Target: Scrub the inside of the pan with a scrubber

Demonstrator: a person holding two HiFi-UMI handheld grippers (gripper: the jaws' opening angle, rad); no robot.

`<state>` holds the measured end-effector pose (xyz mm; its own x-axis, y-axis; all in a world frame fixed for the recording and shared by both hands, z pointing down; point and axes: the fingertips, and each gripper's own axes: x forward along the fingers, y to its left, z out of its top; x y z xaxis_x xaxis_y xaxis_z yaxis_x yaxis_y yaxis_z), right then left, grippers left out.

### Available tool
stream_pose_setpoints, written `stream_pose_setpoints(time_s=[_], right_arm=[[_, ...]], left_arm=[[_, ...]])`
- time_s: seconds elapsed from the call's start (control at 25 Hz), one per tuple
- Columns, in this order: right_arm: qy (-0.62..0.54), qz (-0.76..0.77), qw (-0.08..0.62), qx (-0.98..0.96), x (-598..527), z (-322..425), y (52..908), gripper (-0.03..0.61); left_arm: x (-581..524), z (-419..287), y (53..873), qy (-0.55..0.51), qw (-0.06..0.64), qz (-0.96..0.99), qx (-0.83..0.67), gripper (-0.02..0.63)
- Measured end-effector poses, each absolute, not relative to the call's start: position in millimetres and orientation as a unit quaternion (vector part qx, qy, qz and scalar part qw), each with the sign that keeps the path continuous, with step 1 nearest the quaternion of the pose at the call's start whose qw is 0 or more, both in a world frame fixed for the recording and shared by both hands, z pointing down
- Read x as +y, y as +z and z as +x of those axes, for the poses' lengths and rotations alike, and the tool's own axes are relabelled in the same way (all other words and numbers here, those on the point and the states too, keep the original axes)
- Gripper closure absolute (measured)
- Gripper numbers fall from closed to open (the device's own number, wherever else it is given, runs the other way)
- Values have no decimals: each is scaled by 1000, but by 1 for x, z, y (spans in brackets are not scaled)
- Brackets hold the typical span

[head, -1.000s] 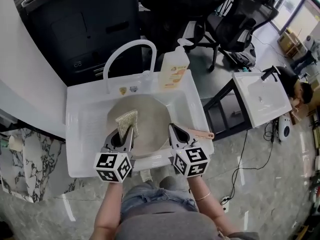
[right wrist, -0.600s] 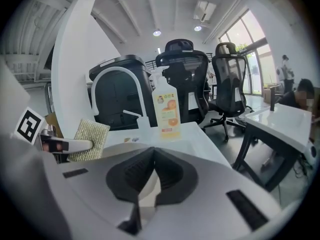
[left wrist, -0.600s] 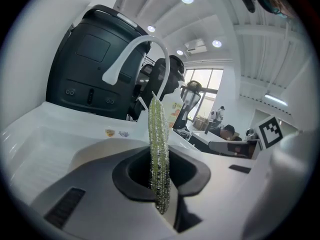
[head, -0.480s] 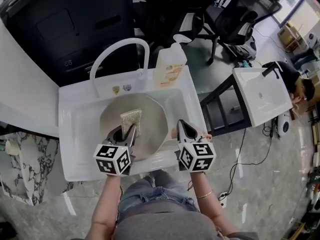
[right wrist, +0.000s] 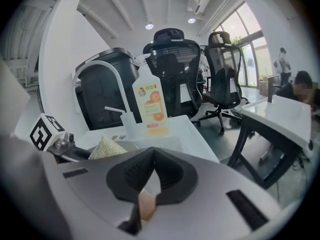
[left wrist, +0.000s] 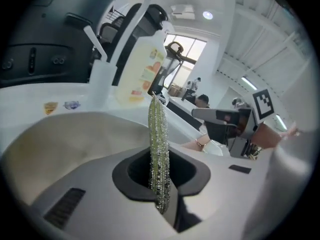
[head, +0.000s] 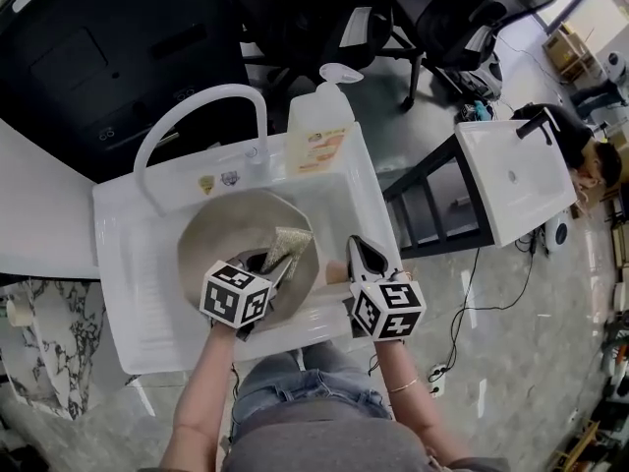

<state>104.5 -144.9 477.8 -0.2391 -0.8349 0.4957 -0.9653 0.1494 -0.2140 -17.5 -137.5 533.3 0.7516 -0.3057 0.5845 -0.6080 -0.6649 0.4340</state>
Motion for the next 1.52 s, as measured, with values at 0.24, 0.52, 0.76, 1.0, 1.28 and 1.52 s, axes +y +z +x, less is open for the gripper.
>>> stream_pose_setpoints(time_s=[0.24,0.52,0.76,1.0,1.28,1.52], right_arm=[[268,611,132,-733,-156,119,486,568],[283,604,137,-733,-168,119,498,568],[291,588,141,-741,-175,107,502,568],[295,581,145,-745,-177,105,504,568],[293,577,147,-748,-179,106,503,568],[292,568,149,-755,-180,99,502,568]], left_arm=[[-132,-1,563,290,323,880,-194,552],[-158,1,584,263,341,875,-223,552],[-192,-3,598,253,333,860,-293,552],[-222,-22,603,275,289,842,-362,552],[-241,-62,617,289,291,799,-440,552],[-253,-107,618,306,286,747,-517,552]])
